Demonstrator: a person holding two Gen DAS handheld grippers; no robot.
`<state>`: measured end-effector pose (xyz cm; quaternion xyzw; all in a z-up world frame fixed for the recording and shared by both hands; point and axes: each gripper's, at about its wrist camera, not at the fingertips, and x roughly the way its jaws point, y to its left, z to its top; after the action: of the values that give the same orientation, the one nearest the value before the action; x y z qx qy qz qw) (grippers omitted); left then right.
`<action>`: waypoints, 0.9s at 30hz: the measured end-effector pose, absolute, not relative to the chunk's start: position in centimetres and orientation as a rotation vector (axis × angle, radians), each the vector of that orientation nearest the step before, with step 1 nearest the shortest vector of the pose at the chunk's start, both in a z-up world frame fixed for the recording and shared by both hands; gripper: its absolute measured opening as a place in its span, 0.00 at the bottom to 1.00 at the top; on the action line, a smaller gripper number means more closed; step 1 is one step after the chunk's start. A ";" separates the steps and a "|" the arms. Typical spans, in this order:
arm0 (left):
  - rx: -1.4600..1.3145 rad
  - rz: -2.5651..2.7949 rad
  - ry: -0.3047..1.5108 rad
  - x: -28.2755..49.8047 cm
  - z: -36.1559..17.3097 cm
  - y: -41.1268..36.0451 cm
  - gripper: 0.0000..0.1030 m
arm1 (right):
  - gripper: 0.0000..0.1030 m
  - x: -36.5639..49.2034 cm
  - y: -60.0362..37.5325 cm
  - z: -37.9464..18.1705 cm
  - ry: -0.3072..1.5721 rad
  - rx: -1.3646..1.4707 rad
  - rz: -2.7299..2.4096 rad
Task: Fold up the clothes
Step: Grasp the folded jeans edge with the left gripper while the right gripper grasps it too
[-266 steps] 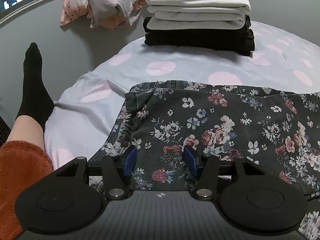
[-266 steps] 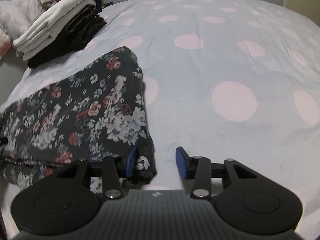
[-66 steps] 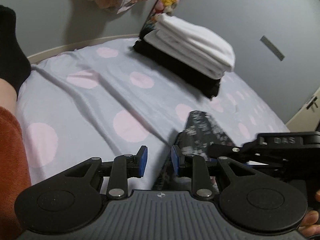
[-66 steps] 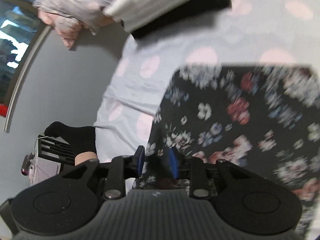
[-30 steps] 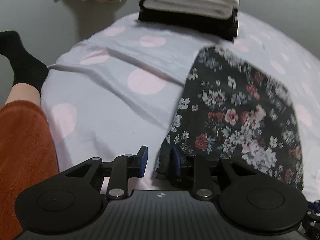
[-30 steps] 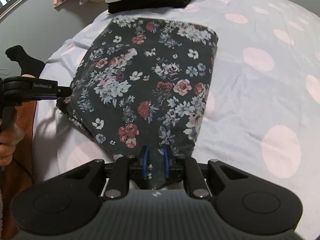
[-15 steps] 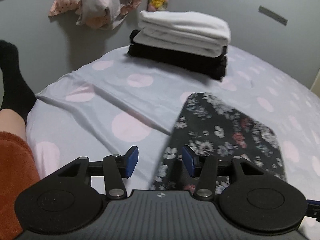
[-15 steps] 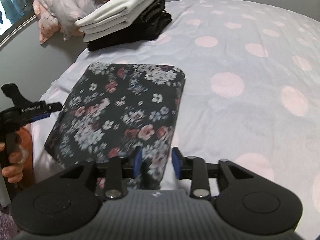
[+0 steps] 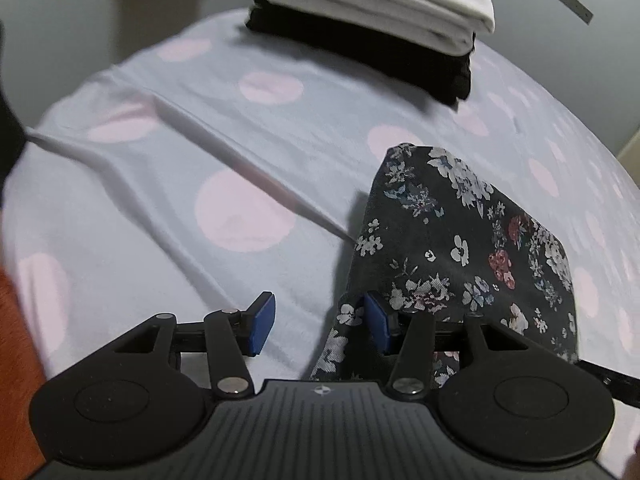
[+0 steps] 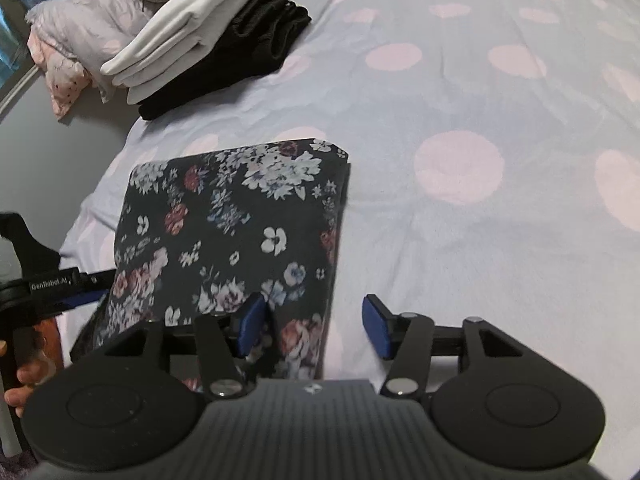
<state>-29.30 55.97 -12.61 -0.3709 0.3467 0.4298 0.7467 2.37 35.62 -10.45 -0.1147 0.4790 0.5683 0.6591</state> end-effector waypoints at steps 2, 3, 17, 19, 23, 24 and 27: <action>-0.834 0.891 0.781 -29.3 -12.9 57.3 0.60 | 0.58 3.0 36.2 -10.8 1.116 -0.239 1.292; -0.842 0.866 0.789 -29.2 -13.0 57.9 0.61 | 0.59 3.3 36.5 -11.0 1.132 -0.228 1.294; -1.007 0.593 0.647 -31.7 -13.6 62.3 0.65 | 0.61 6.5 38.2 -13.4 1.286 0.000 1.393; -1.016 0.561 0.623 -31.7 -13.4 62.3 0.65 | 0.59 7.1 37.9 -13.7 1.306 0.028 1.408; -1.018 0.455 0.581 -31.1 -12.8 61.7 0.69 | 0.52 8.2 37.1 -14.5 1.350 0.097 1.411; -1.005 0.459 0.604 -30.7 -12.9 61.5 0.70 | 0.51 8.4 37.0 -14.6 1.360 0.113 1.410; -0.958 0.516 0.691 -30.0 -13.5 61.0 0.75 | 0.51 8.5 36.9 -14.7 1.363 0.122 1.419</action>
<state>-29.95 60.99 -13.52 -0.4466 0.3223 0.2404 0.7993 8.48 36.93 -14.68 0.0515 0.5762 0.6002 0.5524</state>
